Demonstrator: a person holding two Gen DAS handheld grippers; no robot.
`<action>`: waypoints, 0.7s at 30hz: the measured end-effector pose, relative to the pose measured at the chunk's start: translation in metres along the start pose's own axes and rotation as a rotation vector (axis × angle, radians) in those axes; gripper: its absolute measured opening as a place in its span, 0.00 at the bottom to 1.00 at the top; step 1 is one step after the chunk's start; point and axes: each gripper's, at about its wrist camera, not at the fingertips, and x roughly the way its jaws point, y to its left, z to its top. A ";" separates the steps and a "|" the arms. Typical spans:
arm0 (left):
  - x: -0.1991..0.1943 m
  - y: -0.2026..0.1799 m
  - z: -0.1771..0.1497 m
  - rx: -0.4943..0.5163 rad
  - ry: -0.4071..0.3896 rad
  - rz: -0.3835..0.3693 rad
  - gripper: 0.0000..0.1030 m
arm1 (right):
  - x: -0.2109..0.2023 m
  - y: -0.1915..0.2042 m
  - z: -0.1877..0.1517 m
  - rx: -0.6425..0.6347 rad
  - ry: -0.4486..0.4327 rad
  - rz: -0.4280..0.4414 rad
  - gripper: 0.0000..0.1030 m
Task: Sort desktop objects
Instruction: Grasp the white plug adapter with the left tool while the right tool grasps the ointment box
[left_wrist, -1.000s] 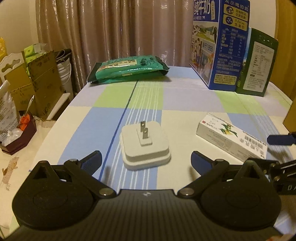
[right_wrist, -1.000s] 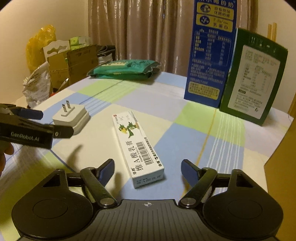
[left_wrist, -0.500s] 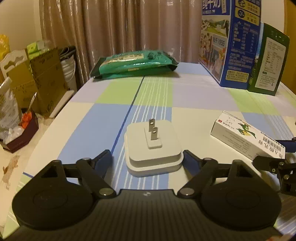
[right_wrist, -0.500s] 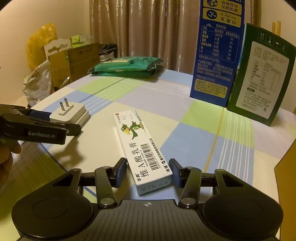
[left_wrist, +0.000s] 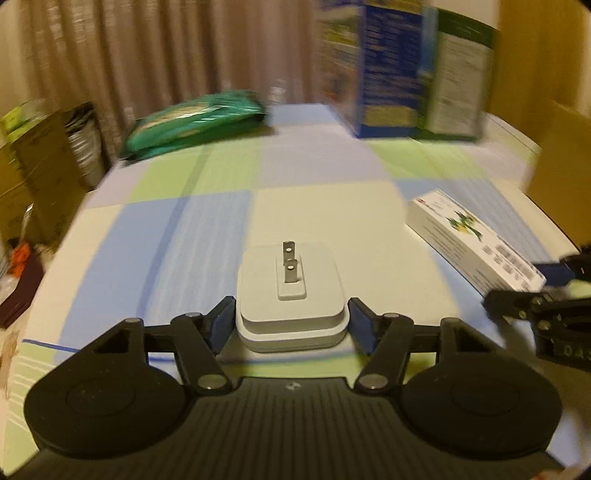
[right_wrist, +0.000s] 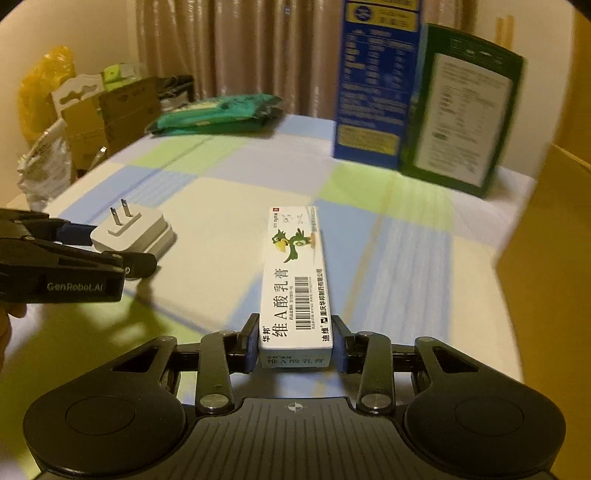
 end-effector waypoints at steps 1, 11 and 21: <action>-0.004 -0.008 -0.002 0.017 0.007 -0.019 0.59 | -0.008 -0.003 -0.005 0.010 0.008 -0.015 0.34; -0.070 -0.090 -0.054 0.119 0.086 -0.165 0.59 | -0.102 -0.017 -0.080 0.158 0.055 -0.075 0.34; -0.123 -0.122 -0.101 0.093 0.024 -0.170 0.61 | -0.159 -0.011 -0.127 0.181 -0.003 -0.087 0.35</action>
